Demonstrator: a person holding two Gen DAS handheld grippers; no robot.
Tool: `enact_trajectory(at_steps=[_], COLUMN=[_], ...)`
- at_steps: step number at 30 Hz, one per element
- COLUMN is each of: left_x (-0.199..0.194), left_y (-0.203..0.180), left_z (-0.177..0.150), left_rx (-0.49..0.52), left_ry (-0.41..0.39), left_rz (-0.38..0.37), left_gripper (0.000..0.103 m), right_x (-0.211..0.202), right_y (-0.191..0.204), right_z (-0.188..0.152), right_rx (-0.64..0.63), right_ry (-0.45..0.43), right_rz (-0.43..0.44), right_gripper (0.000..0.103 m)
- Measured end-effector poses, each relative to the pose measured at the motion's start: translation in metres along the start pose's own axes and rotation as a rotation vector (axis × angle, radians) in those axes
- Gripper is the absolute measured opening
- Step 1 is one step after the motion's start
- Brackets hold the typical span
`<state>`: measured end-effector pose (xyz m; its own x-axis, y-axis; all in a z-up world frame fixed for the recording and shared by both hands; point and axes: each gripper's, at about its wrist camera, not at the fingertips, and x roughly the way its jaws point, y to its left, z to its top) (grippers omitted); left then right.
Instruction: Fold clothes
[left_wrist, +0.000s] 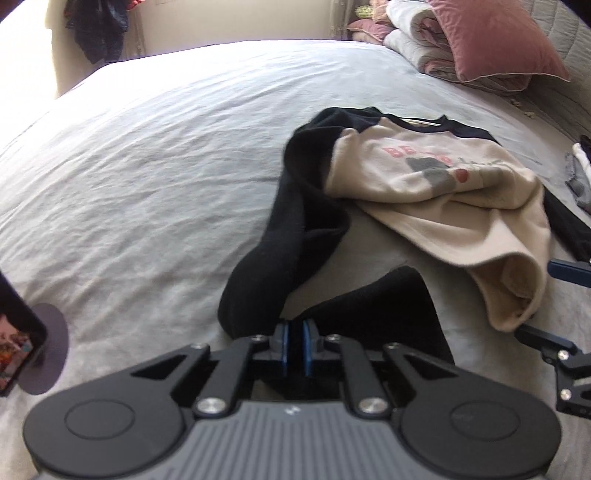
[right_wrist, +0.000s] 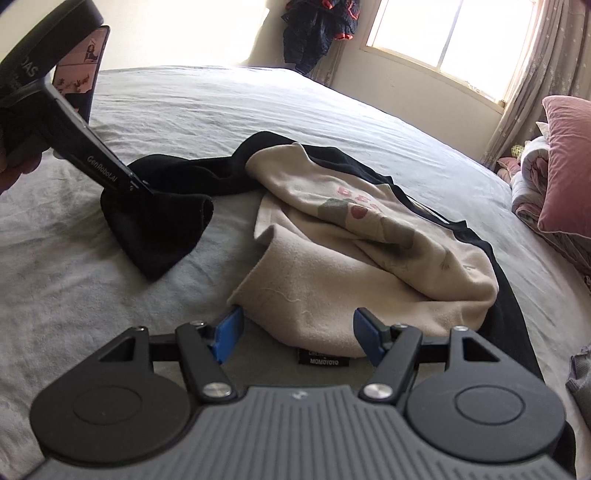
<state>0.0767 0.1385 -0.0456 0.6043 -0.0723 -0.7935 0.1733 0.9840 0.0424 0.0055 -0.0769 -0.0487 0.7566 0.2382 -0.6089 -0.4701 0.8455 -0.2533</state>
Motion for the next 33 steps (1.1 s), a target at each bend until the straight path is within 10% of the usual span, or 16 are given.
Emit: enact_trajectory(at_steps=[6, 9, 13, 15, 33], left_x=[-0.004, -0.013, -0.028, -0.033, -0.001], left_y=[0.013, 0.015, 0.017, 0.016, -0.017], left_z=[0.005, 0.008, 0.009, 0.009, 0.015], left_rx=[-0.062, -0.111, -0.186, -0.213, -0.309], left_ry=[-0.022, -0.058, -0.115, -0.15, -0.081], left_rz=[0.178, 0.125, 0.006, -0.045, -0.3], left_gripper=[0.011, 0.012, 0.027, 0.048, 0.041], right_x=[0.005, 0.009, 0.014, 0.012, -0.068], right_y=[0.015, 0.021, 0.016, 0.007, -0.068], right_z=[0.003, 0.002, 0.003, 0.005, -0.013], right_rx=[-0.054, -0.083, -0.048, 0.004, 0.142], right_ry=[0.001, 0.0, 0.007, 0.008, -0.072], right_rz=[0.042, 0.028, 0.0, -0.001, -0.115], right_gripper=[0.069, 0.06, 0.018, 0.016, 0.012])
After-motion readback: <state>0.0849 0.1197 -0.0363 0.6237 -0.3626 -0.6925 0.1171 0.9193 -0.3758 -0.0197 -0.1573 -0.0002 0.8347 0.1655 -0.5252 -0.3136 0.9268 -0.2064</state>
